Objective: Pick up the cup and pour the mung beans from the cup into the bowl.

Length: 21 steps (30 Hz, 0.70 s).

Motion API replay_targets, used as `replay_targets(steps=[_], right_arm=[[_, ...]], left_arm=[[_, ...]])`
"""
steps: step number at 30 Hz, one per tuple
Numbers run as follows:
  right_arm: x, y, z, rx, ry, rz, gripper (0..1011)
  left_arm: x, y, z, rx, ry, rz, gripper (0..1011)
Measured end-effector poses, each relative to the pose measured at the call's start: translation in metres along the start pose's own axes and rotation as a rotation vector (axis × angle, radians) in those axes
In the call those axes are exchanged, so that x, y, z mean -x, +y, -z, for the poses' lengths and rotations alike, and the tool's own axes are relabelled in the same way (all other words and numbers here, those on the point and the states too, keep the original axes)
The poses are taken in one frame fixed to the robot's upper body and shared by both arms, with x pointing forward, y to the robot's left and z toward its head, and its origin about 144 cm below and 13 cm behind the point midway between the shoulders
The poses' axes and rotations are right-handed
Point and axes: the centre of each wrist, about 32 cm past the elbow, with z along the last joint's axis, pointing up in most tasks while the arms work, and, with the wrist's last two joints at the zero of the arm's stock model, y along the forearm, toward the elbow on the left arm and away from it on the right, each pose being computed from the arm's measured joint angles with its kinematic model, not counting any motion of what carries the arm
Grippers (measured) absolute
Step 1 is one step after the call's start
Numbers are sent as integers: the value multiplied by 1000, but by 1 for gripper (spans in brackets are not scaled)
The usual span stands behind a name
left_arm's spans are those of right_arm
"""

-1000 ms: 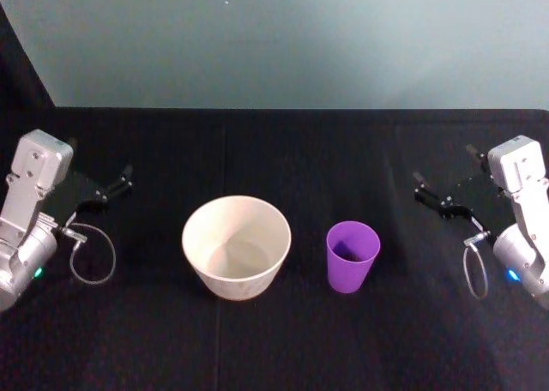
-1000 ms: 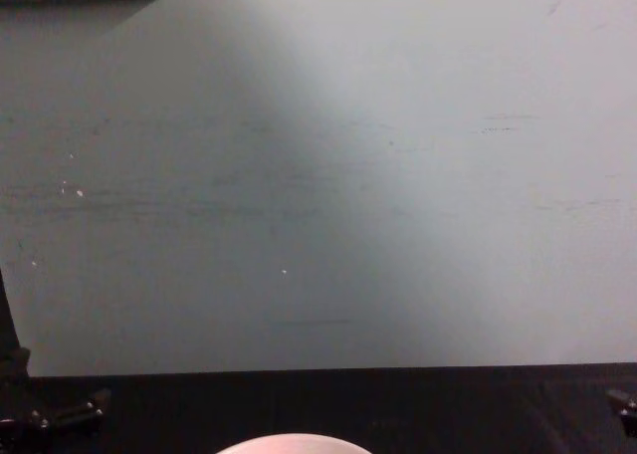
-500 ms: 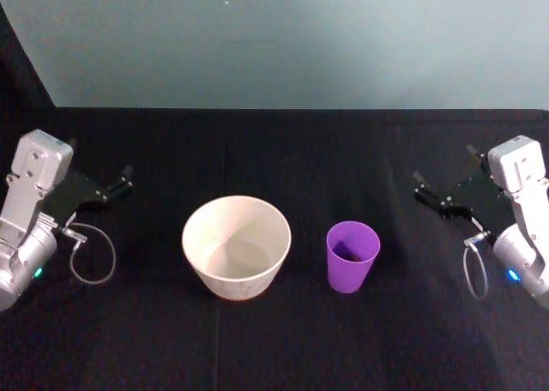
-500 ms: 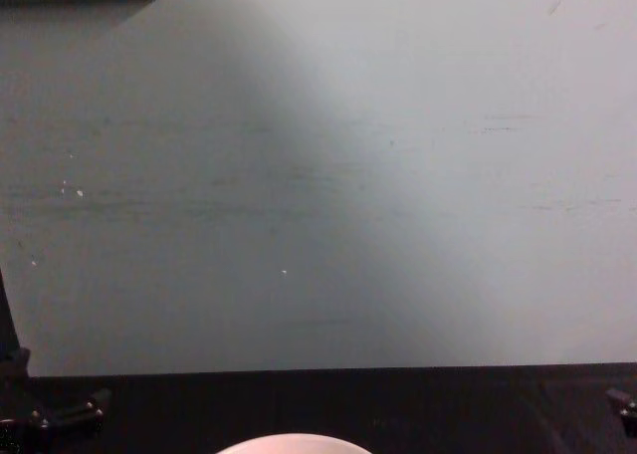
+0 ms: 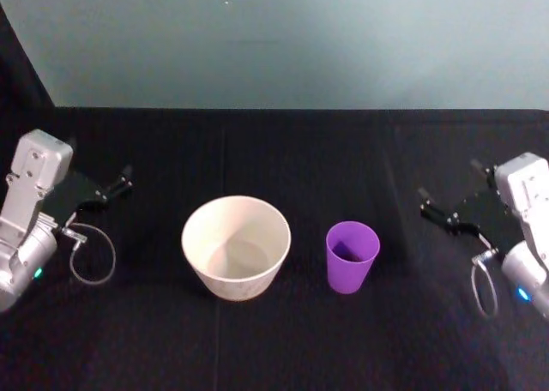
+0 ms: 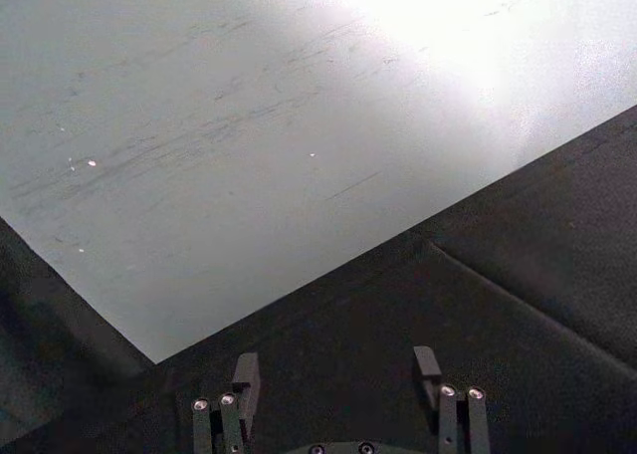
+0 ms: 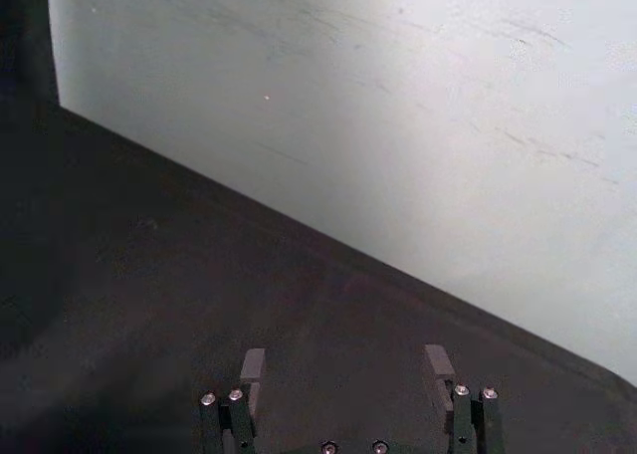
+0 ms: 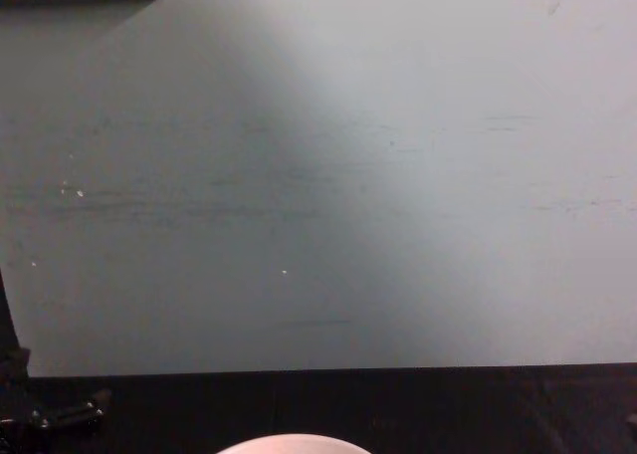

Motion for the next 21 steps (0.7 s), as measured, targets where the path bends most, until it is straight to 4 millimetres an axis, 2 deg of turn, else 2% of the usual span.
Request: replay_targets(steps=[12,21], right_arm=[[11,-37,2,-3,11,-51,1004],[10,-65,-7,-13,44,-224,1004]], left_arm=[[0,0,0,0,0,0,1000],[0,0,0,0,0,0,1000]])
